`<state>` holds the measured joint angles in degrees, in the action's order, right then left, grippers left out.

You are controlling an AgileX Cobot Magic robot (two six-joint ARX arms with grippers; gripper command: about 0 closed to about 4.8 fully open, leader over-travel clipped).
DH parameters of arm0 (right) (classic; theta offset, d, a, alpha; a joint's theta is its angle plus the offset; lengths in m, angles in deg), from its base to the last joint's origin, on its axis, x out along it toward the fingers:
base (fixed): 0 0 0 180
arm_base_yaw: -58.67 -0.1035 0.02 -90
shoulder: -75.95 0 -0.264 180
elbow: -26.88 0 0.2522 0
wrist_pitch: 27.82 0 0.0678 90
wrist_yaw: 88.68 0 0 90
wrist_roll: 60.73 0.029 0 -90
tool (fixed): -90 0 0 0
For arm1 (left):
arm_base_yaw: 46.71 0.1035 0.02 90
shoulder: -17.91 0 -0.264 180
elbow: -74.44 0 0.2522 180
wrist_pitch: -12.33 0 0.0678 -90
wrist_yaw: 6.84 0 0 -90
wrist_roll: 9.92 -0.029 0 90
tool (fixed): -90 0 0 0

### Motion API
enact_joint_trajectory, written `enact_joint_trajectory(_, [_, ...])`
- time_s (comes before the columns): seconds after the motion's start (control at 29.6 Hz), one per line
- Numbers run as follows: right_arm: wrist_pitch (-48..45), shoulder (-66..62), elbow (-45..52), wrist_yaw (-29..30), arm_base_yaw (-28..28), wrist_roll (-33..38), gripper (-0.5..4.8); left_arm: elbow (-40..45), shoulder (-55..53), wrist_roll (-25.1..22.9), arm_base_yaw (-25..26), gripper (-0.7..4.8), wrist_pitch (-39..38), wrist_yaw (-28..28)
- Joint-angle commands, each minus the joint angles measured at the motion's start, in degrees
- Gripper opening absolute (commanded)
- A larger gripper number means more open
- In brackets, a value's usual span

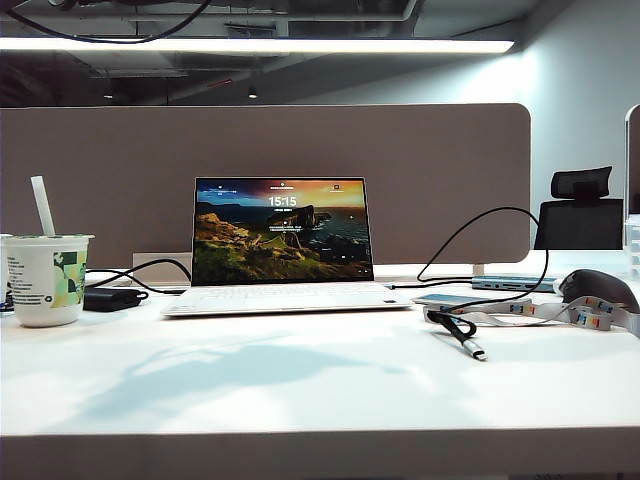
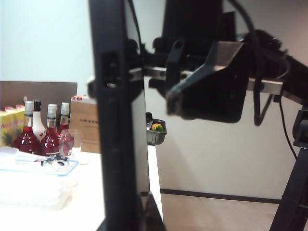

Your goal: Pick up the black phone, pick up the charger plug, insert the charger plug into the phone's charging port, and finally place the connected phone back on the desk.

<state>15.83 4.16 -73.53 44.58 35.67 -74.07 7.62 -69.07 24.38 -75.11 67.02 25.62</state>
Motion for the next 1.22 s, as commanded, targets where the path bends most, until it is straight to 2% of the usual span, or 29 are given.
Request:
enact_joint_trajectory(0.03, [-3.5, -1.2, -0.3, 7.4, 0.0, 3.5, 2.84, -0.5, 0.5, -0.2, -0.1, -0.06, 2.5, -0.1])
enact_joint_trajectory(0.14, [-5.3, -2.3, -0.3, 10.0, 0.0, 4.6, 2.84, -0.5, 0.5, -0.2, -0.1, -0.06, 2.8, -1.0])
enact_joint_trajectory(0.27, [-6.3, -3.3, -0.3, 10.9, 0.0, 4.7, 2.79, -0.5, 0.5, 0.2, -0.1, -0.06, 3.7, -1.3])
enact_joint_trajectory(0.34, [-6.4, -3.8, -0.3, 11.0, 0.0, 5.1, 2.61, -0.5, 0.5, 0.2, -0.1, -0.06, 4.0, -1.3])
enact_joint_trajectory(0.64, [-8.2, -5.9, -0.3, 14.5, -0.1, 7.6, 2.58, -0.5, 0.5, 0.5, -0.1, -0.06, 4.0, -1.5])
enact_joint_trajectory(0.88, [-9.6, -6.2, -0.3, 14.5, -0.1, 7.6, 0.4, -0.5, 0.5, 1.1, -0.1, -0.06, 3.9, -1.2])
enact_joint_trajectory(0.95, [-9.3, -6.2, -0.3, 14.6, -0.1, 7.6, 0.05, -0.5, 0.5, 1.3, -0.1, -0.06, 3.9, -1.0])
enact_joint_trajectory(1.11, [-9.3, -6.2, -0.3, 14.6, -0.1, 7.6, -0.05, -0.5, 0.5, 1.3, -0.1, -0.02, 3.9, 0.1])
enact_joint_trajectory(1.18, [-9.4, -6.1, -0.3, 14.6, -0.1, 7.6, -0.05, -0.5, 0.5, 1.3, -0.1, 0.5, 3.9, 0.5])
enact_joint_trajectory(1.22, [-9.6, -6.1, -0.3, 14.9, -0.1, 7.6, -0.05, -0.5, 0.5, 1.3, -0.1, 1.18, 3.9, 1.2])
